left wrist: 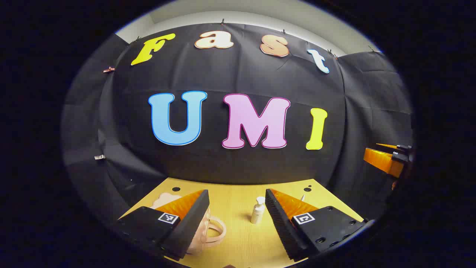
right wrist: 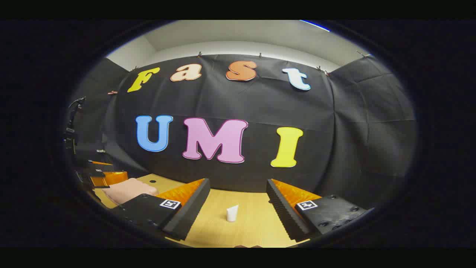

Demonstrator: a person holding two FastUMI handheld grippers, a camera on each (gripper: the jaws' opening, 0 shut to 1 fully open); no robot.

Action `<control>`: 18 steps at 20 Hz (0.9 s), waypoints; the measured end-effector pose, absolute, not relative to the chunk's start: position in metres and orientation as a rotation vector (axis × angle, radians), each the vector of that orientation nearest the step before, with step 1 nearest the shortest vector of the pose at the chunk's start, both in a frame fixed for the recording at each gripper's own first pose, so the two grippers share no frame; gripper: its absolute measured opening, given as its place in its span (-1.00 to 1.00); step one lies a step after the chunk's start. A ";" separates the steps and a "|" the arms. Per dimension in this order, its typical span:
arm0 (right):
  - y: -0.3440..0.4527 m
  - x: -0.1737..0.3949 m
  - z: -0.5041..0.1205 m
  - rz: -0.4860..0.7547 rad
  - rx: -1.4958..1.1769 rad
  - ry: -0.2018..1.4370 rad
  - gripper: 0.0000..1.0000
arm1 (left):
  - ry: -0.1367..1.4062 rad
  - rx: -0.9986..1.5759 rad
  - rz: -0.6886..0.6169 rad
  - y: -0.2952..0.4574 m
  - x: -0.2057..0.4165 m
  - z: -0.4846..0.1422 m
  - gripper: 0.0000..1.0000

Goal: First open the suitcase, pack the skin care products into it, and then close the suitcase.

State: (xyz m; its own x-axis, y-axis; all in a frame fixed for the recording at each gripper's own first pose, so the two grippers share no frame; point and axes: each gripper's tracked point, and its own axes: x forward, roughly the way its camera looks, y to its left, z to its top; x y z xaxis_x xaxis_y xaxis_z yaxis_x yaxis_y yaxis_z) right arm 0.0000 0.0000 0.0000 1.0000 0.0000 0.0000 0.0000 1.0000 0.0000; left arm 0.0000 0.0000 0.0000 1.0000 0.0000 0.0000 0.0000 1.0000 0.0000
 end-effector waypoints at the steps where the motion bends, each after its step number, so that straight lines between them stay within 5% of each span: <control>1: -0.002 0.000 0.000 -0.008 0.006 0.002 0.94 | 0.004 0.005 -0.003 0.001 0.001 -0.001 0.92; 18: -0.007 -0.024 -0.006 -0.041 0.019 0.005 0.92 | -0.017 0.038 -0.072 -0.018 -0.004 0.000 0.89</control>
